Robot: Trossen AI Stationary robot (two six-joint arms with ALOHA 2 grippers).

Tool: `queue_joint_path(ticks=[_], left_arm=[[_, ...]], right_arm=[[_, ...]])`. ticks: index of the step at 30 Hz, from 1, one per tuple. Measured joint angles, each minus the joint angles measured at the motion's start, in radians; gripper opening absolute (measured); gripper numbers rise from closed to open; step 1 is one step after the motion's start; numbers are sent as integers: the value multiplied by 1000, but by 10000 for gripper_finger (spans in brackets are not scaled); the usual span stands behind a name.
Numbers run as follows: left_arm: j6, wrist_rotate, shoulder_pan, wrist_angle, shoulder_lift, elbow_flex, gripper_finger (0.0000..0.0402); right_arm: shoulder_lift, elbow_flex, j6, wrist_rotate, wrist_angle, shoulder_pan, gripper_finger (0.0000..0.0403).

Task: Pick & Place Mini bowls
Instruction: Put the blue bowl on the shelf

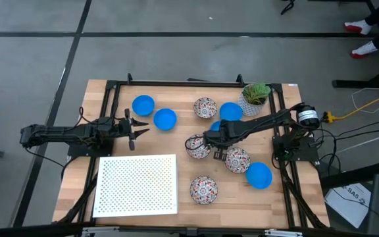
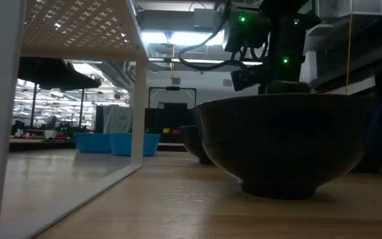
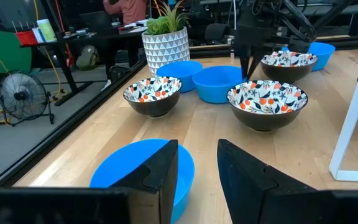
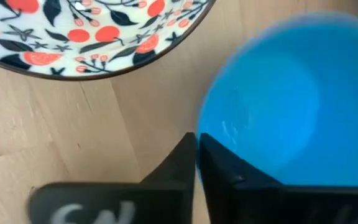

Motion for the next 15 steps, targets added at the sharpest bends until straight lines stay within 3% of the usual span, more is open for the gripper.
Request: queue_joint_path(ticks=[15], left_arm=[[0,0,0,0,0,0,108]], right_arm=[[-55,8,-48,-12,-11,6,4]])
